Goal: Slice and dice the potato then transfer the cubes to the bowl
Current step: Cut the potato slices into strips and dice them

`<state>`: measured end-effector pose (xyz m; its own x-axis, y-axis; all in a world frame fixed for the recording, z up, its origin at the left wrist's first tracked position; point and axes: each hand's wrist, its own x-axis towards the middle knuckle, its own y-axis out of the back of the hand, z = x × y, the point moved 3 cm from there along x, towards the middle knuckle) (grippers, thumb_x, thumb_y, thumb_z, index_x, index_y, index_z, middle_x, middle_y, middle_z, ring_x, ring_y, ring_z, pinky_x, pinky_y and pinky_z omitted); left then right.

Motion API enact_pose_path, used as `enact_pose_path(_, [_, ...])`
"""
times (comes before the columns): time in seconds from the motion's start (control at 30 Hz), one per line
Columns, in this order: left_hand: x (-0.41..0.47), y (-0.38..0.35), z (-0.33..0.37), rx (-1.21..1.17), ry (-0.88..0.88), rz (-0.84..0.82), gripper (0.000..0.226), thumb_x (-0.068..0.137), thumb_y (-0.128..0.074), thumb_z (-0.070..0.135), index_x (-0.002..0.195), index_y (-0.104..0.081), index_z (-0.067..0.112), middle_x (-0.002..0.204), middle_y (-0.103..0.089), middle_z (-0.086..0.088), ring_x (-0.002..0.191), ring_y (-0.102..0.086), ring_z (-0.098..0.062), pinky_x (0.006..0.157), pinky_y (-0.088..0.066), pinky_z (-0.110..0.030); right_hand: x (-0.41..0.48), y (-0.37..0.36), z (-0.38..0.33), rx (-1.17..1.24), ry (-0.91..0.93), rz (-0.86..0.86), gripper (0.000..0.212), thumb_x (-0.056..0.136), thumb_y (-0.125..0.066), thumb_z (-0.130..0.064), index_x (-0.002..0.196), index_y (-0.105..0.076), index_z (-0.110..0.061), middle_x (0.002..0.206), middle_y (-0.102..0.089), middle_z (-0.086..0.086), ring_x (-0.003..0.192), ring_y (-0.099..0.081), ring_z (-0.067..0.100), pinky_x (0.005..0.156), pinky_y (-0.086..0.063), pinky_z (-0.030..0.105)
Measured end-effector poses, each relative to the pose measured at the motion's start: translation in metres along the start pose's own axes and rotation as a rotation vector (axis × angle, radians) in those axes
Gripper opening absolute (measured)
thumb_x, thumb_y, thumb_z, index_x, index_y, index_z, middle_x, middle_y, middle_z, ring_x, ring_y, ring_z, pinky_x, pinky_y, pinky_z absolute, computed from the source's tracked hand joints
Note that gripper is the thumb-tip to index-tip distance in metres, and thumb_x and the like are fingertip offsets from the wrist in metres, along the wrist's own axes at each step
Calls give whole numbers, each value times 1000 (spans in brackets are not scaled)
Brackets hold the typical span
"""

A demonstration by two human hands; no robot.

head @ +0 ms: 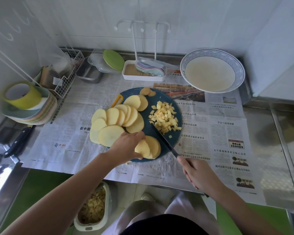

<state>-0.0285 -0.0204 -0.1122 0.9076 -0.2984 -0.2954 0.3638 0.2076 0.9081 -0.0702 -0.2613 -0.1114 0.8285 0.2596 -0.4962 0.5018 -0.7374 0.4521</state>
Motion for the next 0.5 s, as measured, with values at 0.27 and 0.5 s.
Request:
enact_pose_path(0.27, [-9, 20, -14, -492, 207, -53, 52, 64, -86, 37, 109, -61, 29, 87, -56, 15, 83, -54, -4, 64, -38, -15, 0, -1, -23, 24, 95, 95, 34, 83, -73, -35, 69, -54, -10, 54, -56, 0, 41, -46, 2, 53, -40, 22])
enact_pose_path(0.5, [1, 33, 4, -576, 108, -295, 42, 77, -78, 31, 114, -57, 30, 104, -65, 14, 100, -59, -8, 89, -45, -22, 25, -1, -64, 155, 153, 118, 26, 79, -78, -23, 74, -56, -10, 70, -63, 11, 49, -49, 9, 56, -51, 30])
